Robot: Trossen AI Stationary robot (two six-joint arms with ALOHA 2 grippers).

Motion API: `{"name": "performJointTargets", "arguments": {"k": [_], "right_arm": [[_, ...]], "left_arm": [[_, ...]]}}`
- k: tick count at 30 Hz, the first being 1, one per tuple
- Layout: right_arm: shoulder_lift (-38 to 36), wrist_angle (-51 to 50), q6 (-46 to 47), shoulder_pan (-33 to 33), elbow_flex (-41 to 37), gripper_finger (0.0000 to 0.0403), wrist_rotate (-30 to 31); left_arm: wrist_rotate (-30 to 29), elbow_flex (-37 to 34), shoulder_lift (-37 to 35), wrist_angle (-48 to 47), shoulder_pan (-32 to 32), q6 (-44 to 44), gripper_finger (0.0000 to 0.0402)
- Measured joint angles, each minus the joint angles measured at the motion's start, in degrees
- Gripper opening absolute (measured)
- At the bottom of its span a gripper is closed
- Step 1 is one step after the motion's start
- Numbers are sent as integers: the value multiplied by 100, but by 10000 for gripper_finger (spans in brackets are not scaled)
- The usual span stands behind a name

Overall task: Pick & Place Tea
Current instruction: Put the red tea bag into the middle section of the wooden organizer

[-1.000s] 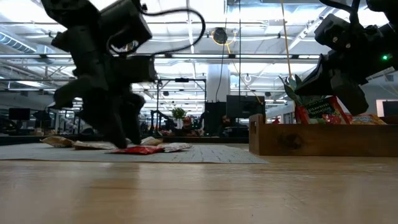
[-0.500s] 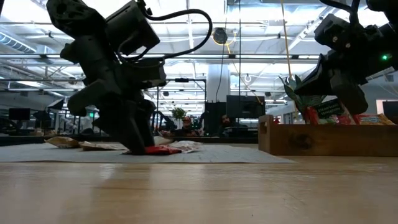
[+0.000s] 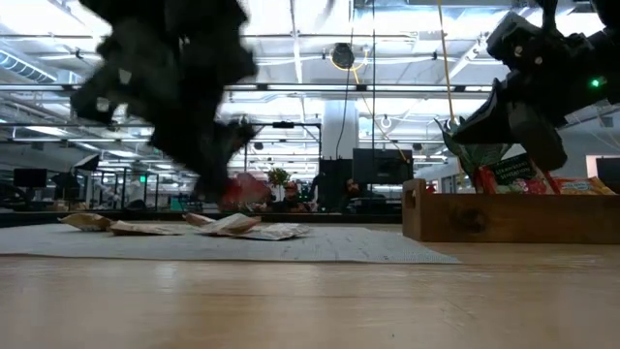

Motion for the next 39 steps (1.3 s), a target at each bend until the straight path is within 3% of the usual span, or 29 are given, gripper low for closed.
{"name": "performJointTargets", "arguments": {"k": [5,9,11,15,18,21,25,30,35,39], "right_arm": [[0,925,-793,-119,0,0,-194],[0,2181,-1853,-491,-55,0,-1102],[0,3282,-2591,-790,-244,0,-1904],[1,5867,-3684,-1568,-864,0,-4075],[1,7391,-3989,-2133,-1337,0,-5697],[4,8498,-3812,-2650,-1581,0,-7263],[252,8836,-3482,-3040,-1358,10,-8768],[912,8382,-3484,-3116,-516,71,-9357],[1414,8324,-3318,-3106,232,151,-10413],[1578,8291,-3308,-3110,554,181,-10501]], "left_arm": [[124,44,-458,813,-270,1890,5],[1228,60,-678,1600,-179,3236,5],[1773,59,-672,1817,-30,3744,5],[3088,66,-776,2490,316,4238,4],[4061,61,-759,2931,481,4162,3],[4624,63,-768,3358,505,4075,3],[4743,61,-763,3716,454,3948,3],[4700,61,-765,3901,456,3537,2],[4299,61,-765,3869,457,3118,2],[4290,61,-765,3826,425,2978,2]]}}
